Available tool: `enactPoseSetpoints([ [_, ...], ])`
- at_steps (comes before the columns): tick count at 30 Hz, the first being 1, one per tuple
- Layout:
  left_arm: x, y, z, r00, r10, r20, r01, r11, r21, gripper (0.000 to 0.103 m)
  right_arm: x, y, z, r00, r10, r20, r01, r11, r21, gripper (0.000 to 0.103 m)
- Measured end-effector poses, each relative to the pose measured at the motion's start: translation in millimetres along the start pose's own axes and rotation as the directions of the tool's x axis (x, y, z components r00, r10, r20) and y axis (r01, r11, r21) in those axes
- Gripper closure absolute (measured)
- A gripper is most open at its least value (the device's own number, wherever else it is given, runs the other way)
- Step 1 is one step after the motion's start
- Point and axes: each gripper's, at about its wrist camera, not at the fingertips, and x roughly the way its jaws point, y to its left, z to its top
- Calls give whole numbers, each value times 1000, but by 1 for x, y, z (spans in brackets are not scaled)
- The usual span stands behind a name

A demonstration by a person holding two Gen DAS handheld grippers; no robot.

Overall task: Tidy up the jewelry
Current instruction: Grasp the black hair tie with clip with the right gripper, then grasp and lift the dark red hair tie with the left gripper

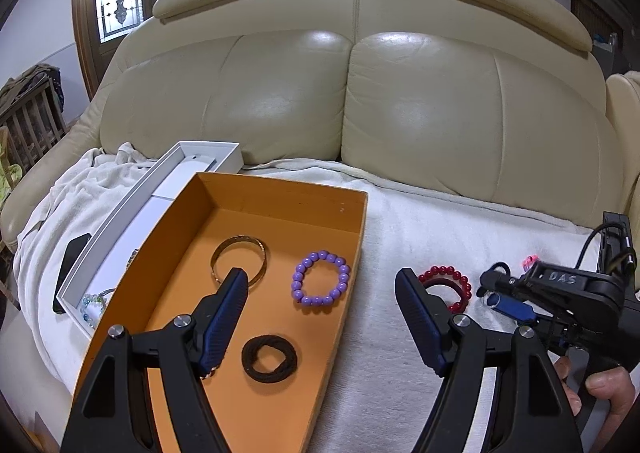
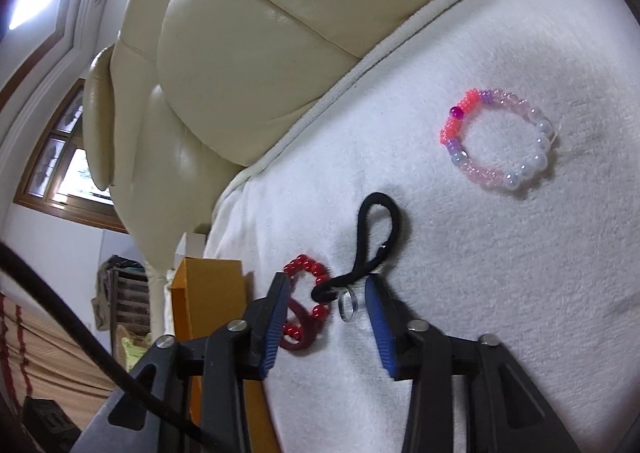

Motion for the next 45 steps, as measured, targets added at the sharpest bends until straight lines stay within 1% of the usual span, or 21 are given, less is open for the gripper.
enactPoseSetpoints([
  [1,1,-2,0,1000,0,0,0,1000,7,27,1,-1,1,1000,-12,1,12,1000,-4,80],
  [3,1,-5,-1,1000,-4,4,4,1000,17,27,-2,-6,2,1000,-17,0,17,1000,-14,86],
  [7,1,-11,1,1000,-12,11,12,1000,22,27,-16,-11,3,1000,-16,13,16,999,-40,87],
  [9,0,-16,1,1000,-27,16,26,999,24,27,-25,-17,5,1000,14,5,-13,999,-32,87],
  [15,1,-33,1,997,-72,13,71,996,55,27,-62,-34,9,1000,13,23,-12,999,-48,87],
  [19,9,-48,1,992,-121,-22,122,991,54,27,-88,-47,7,1000,10,27,-8,998,-67,87],
  [21,15,-60,2,986,-163,-44,165,985,44,27,-96,-52,5,1000,5,31,-2,997,-78,87],
  [23,22,-74,2,980,-187,-64,190,981,47,27,-103,-56,3,999,1,34,2,996,-93,87],
  [27,45,-93,3,980,-167,-107,173,984,46,27,-114,-62,2,999,8,39,-3,993,-117,87],
  [31,71,-97,-1,976,-136,-171,141,990,18,27,-122,-67,2,999,5,52,3,990,-141,87],
  [32,77,-97,-2,973,-137,-188,142,990,13,27,-123,-67,2,999,2,55,6,989,-145,87],
  [34,84,-95,-6,961,-173,-215,175,984,-9,27,-128,-71,3,998,5,56,3,989,-148,87],
  [36,88,-92,-10,947,-223,-231,220,975,-41,39,-130,-71,3,998,-2,64,13,987,-160,87],
  [37,89,-93,-12,940,-244,-238,241,970,-43,54,-132,-71,3,997,-9,72,21,986,-167,87],
  [38,90,-95,-15,929,-270,-251,271,962,-33,70,-134,-72,4,997,-15,78,29,984,-173,88],
  [39,91,-98,-17,921,-289,-262,293,956,-26,77,-136,-73,5,996,-16,83,31,984,-173,88],
  [40,90,-101,-20,915,-303,-266,311,950,-10,82,-138,-75,7,996,-17,89,32,985,-169,88],
  [42,83,-110,-25,919,-297,-258,321,945,56,88,-142,-78,8,995,-21,100,37,986,-164,88],
  [43,80,-113,-27,915,-307,-262,334,940,69,90,-143,-79,10,994,-25,108,42,986,-163,87],
  [44,76,-115,-29,902,-335,-273,365,928,69,90,-145,-79,11,993,-28,117,46,986,-161,88],
  [45,73,-116,-29,893,-354,-279,385,920,66,90,-146,-80,12,992,-27,123,46,986,-159,87],
])
